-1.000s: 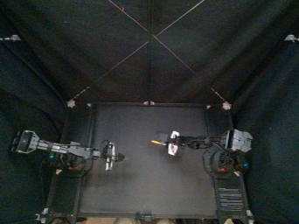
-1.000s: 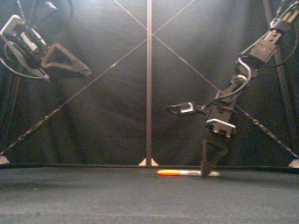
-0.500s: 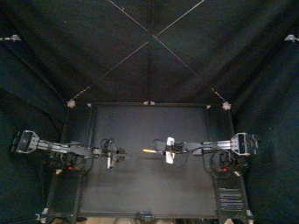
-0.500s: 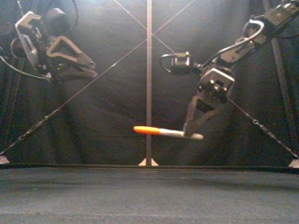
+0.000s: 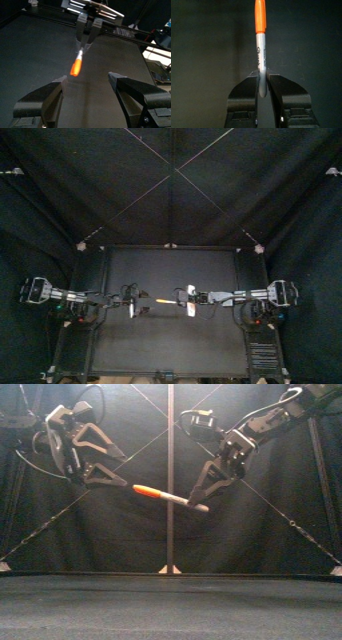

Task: Uncap the pen

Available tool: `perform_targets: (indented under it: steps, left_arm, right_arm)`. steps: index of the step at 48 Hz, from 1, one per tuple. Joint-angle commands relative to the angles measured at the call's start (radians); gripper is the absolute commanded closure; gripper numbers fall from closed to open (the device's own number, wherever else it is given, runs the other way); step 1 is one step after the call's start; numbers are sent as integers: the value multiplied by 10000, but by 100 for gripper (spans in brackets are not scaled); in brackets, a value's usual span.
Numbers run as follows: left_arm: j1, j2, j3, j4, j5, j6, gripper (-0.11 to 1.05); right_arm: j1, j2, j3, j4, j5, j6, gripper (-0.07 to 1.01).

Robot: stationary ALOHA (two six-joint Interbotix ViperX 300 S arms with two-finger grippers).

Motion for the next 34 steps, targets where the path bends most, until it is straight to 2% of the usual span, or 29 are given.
perform_targets:
  steps: [1,4,12,26,31,34]
  left_arm:
    - [153,383,-414,-15,-460,15,-3]
    - [184,552,-491,-15,-614,15,-3]
    - [184,920,-690,-15,-644,31,-3]
    - [184,1135,-920,-15,-644,-15,-1]
    - [184,1135,-951,-15,-660,-15,2]
    - [184,1135,-951,-15,-660,0,8]
  right_arm:
    - [107,-353,-276,-107,-230,15,46]
    - [138,-353,-307,-184,-245,31,46]
    - [169,-353,-399,-230,-245,46,46]
    - [169,-353,-522,-230,-245,-15,46]
    - [169,-353,-522,-230,-245,0,46]
    - [169,-353,-522,-230,-245,0,46]
